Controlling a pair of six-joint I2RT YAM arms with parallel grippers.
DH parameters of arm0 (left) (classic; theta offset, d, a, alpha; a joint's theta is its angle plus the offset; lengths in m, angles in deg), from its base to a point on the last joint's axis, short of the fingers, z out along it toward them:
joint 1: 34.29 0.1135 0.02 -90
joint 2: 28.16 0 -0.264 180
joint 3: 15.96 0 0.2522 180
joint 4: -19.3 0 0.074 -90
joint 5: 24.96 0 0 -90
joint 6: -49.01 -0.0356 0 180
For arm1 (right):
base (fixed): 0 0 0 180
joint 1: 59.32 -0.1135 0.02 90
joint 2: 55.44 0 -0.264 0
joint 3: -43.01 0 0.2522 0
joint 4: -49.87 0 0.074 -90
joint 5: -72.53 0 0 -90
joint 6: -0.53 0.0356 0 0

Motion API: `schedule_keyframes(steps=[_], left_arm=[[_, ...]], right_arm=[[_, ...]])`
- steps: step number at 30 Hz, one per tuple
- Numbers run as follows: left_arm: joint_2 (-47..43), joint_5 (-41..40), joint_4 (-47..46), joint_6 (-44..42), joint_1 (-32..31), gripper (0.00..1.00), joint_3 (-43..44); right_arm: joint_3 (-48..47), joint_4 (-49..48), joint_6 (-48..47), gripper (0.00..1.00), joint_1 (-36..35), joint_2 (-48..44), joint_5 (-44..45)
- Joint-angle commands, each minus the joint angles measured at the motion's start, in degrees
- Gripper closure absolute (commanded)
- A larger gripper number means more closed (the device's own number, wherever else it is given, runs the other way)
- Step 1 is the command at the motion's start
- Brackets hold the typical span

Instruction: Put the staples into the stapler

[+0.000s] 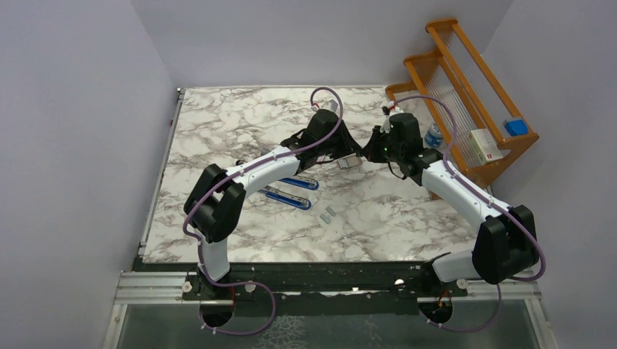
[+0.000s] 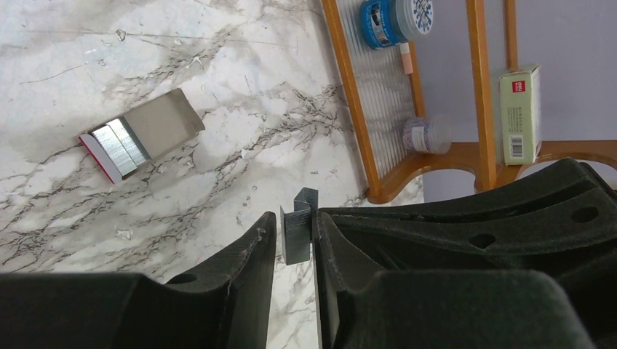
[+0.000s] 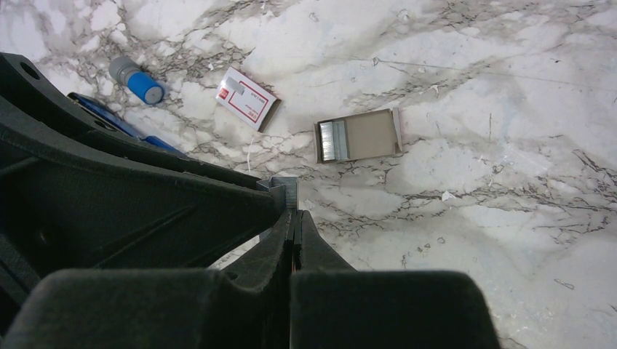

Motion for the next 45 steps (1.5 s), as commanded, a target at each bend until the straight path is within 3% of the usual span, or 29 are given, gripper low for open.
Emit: schedule_keyframes(steps=[1, 20, 45], left_arm=[[0.73, 2.52, -1.80, -0.38, -1.03, 0.72, 2.37], [0.23, 2.97, -1.98, -0.84, -1.09, 0.82, 1.94], [-1.73, 3.67, -1.76, -2.38, -1.13, 0.82, 1.46]], right_arm=[[-1.48, -1.86, 0.24, 0.99, -0.43, -0.35, -1.64], [-1.48, -1.62, 0.37, 0.99, -0.48, -0.68, -1.58], [-1.55, 2.17, -1.65, 0.99, -0.47, 1.17, 7.28]])
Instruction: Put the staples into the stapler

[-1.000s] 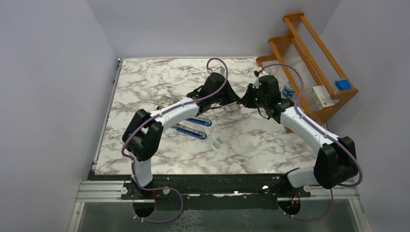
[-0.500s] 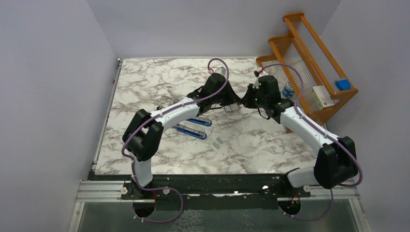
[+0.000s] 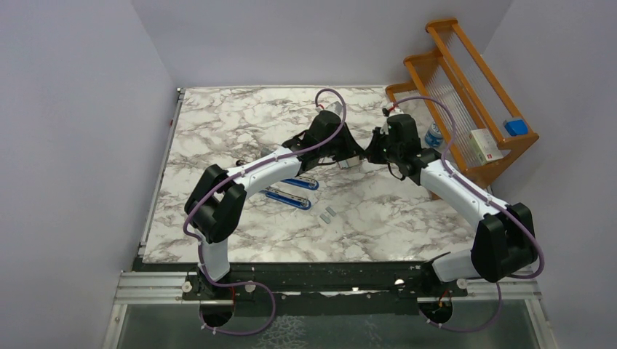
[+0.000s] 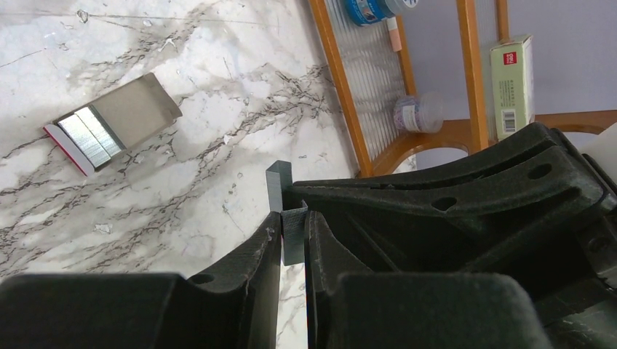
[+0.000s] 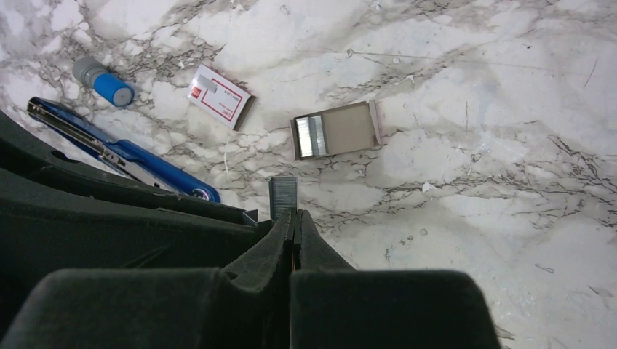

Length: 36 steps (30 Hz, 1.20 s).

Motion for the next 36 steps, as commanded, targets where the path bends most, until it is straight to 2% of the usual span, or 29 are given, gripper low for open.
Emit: schedule_keyframes(steps=[1, 11, 16, 20, 26, 36], left_arm=[[-1.83, 1.20, -1.32, -1.43, -0.23, 0.82, 1.37], [-5.03, 1.58, 1.70, -6.87, -0.18, 0.82, -0.49], [-8.16, 3.17, 3.73, -13.43, -0.21, 0.82, -4.09], [-10.12, 7.74, 5.09, -20.89, -0.26, 0.82, -7.11], [-9.07, 11.80, 8.19, -30.81, -0.32, 0.82, -10.72], [-0.19, 11.84, 10.63, -36.33, -0.31, 0.82, -9.81]], right_arm=[[-1.46, 0.92, -1.07, 0.99, -0.30, 0.26, 3.95], [0.26, 1.96, 0.13, 0.99, -0.26, 0.87, 6.35], [1.49, 1.38, 0.86, 0.99, -0.31, 0.14, 5.10], [2.32, 1.46, 1.28, 0.99, -0.26, -1.00, 4.37], [3.37, 2.27, 1.78, 0.99, -0.33, -4.38, 4.61], [4.20, 4.29, 1.71, 0.99, -0.29, -8.96, 5.47]])
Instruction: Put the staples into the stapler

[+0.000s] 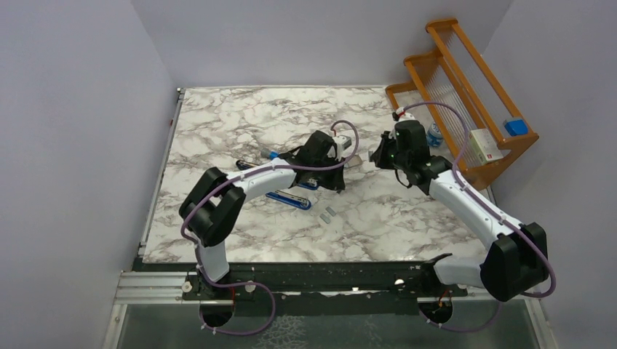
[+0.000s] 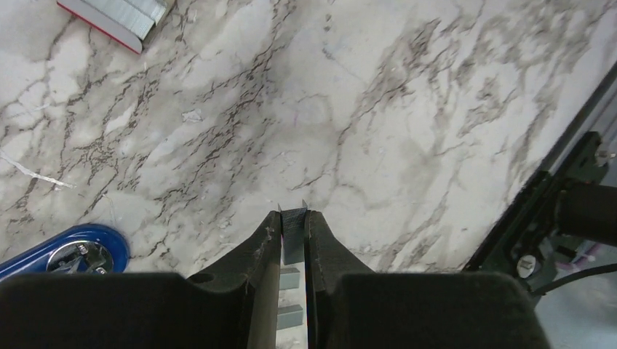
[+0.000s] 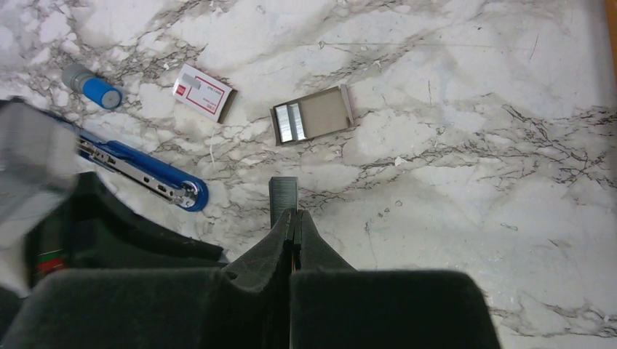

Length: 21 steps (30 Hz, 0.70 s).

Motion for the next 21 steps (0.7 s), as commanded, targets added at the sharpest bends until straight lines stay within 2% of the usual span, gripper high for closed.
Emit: schedule_keyframes(steps=[1, 14, 21], left_arm=[[5.35, 1.47, 2.91, -4.36, -0.31, 0.82, 1.94], [11.29, -1.81, 5.45, -6.73, -0.72, 0.82, 5.30], [11.75, -2.74, 6.47, -7.51, -1.27, 0.69, 4.84]], right_arm=[[0.88, 1.47, 0.66, 0.99, -0.28, -2.52, 1.22], [1.89, 1.24, 0.93, 0.99, -0.27, -3.49, 1.87], [1.90, 1.15, 0.86, 0.99, -0.27, -3.61, 1.93]])
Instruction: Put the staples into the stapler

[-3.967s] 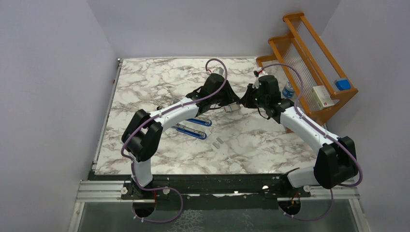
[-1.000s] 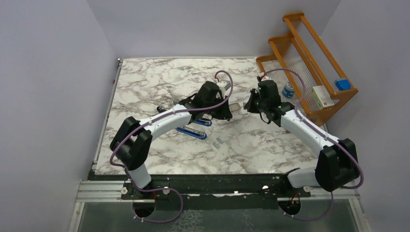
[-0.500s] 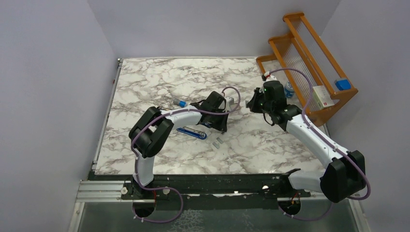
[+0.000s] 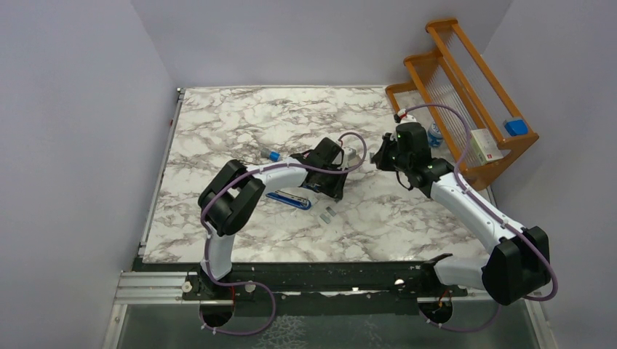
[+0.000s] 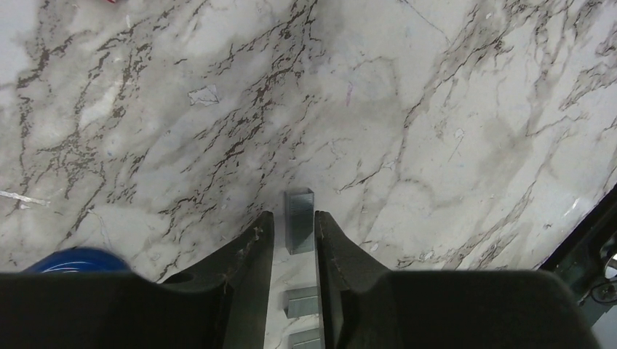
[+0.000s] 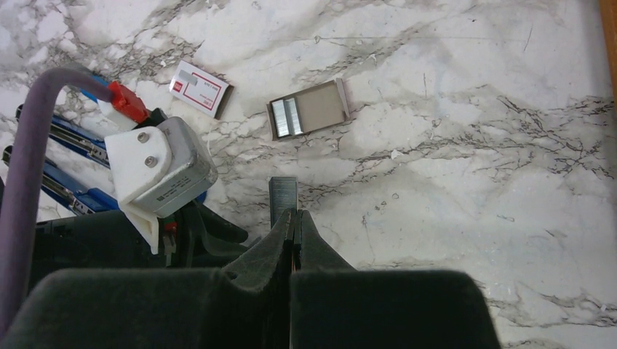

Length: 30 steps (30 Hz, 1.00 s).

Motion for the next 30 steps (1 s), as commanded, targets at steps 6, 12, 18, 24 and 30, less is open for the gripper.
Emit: schedule_keyframes(steps=[6, 12, 18, 24, 30], left_arm=[[1.16, -1.55, 1.64, -1.13, -0.66, 0.59, 0.60], [-2.23, -1.61, 1.65, 0.59, -0.58, 0.53, 2.62], [-9.15, -4.10, 0.71, 3.88, -0.49, 0.51, 3.50], [-21.90, -7.49, -5.51, 7.64, 0.69, 0.49, -1.37], [-34.80, -3.76, -16.64, 10.95, 5.24, 0.49, -7.52]], right_arm=[[0.46, 0.77, 0.47, 0.99, -0.25, -2.34, 1.58], [0.65, -0.65, 0.02, 0.99, -0.26, -4.21, 0.07], [2.66, -6.94, 0.21, 0.99, -0.21, -7.91, -6.71], [3.49, -14.39, 2.85, 0.99, -0.24, -12.18, -10.07], [8.29, -33.13, 7.29, 0.99, -0.28, -16.29, -19.46]])
